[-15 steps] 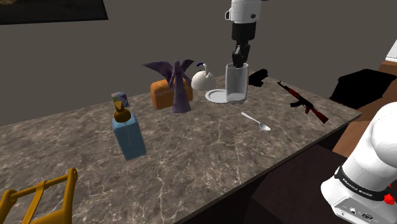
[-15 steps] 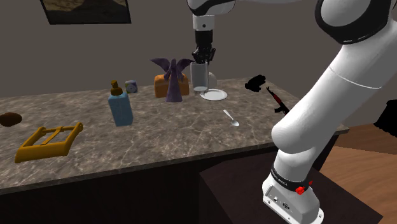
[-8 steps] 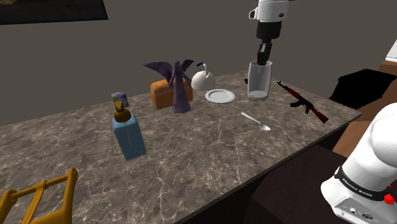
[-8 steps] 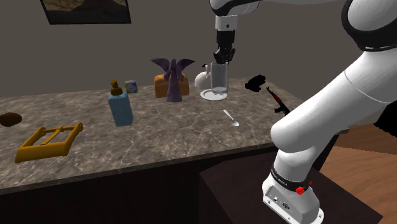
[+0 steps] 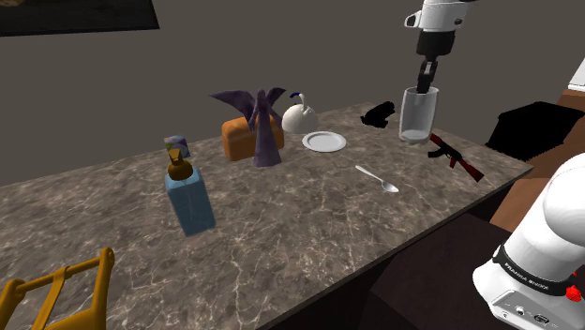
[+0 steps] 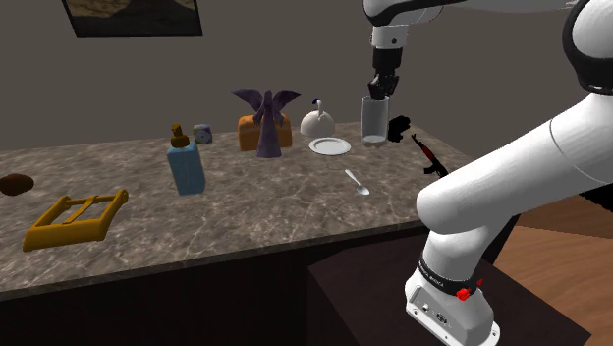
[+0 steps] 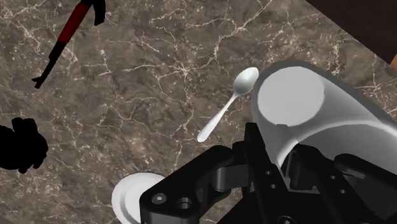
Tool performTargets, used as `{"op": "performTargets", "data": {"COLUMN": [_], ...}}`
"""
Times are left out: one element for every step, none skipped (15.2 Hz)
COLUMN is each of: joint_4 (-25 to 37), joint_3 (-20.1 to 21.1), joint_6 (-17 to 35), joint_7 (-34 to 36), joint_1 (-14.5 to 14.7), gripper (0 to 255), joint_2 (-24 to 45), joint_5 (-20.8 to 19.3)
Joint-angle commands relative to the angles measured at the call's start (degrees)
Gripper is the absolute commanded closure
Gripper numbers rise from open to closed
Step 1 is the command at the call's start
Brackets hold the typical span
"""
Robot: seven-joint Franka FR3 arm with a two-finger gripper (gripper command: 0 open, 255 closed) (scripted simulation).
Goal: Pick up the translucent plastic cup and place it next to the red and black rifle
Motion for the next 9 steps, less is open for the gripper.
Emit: {"op": "performTargets", "data": {"joint_4": [-0.58, -1.04, -1.44, -1.77, -2.04, -2.25, -2.39, -2.47, -2.49], "joint_3": [-1.96, -3.02, -4.08, -5.15, -6.24, -7.35, -8.47, -9.60, -10.73], "joint_6": [-0.68, -0.90, -1.12, -1.32, -1.52, -1.71, -1.88, -2.03, -2.17], "joint_7": [-2.51, -3.80, -5.09, -6.39, -7.71, -9.03, -10.36, -11.69, -13.05], "joint_1": [-0.94, -1.45, -1.97, -2.50, -3.04, -3.56, -4.08, -4.60, -5.12], "gripper": [255, 255, 255, 255, 255, 255, 255, 255, 255], "joint_2": [-1.39, -2.17, -2.88, -3.54, -4.13, -4.66, -5.13, -5.53, -5.86], "joint_5": [-1.26, -1.96, -2.68, -3.42, -4.17, -4.95, -5.73, -6.52, -7.31]}}
